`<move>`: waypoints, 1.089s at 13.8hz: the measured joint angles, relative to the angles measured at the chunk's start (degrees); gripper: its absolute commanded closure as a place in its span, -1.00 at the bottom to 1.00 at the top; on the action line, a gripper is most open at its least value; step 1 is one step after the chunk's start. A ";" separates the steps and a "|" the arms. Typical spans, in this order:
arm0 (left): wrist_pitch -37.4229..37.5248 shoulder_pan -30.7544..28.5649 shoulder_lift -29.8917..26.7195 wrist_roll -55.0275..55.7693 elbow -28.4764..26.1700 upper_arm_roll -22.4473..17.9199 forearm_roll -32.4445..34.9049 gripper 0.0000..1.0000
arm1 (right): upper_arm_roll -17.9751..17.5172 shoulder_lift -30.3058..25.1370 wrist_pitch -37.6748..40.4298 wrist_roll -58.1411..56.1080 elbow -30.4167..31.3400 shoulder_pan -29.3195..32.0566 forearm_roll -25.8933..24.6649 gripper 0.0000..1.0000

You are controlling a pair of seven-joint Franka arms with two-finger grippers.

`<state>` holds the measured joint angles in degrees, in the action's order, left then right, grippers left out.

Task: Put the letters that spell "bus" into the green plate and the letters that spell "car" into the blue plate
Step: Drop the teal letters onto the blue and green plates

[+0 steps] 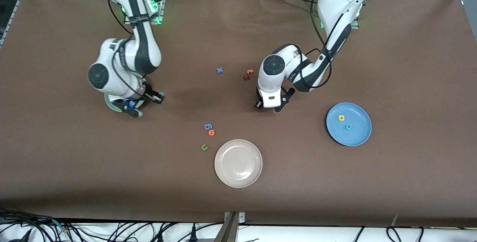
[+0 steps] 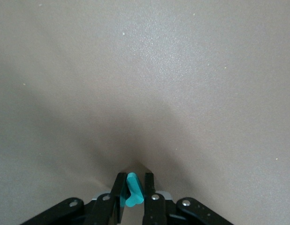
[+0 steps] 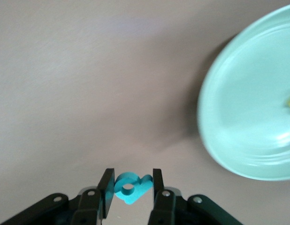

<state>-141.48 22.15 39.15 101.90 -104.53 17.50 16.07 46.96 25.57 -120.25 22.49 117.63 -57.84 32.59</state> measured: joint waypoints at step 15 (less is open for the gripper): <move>8.94 -0.50 0.06 -3.40 4.17 -0.43 0.04 1.00 | 6.17 5.72 -1.31 -2.85 7.32 0.11 -4.75 -0.27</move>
<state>-132.54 21.65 39.21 98.51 -100.36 17.07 16.10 53.13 31.29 -121.56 19.64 124.95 -57.73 27.84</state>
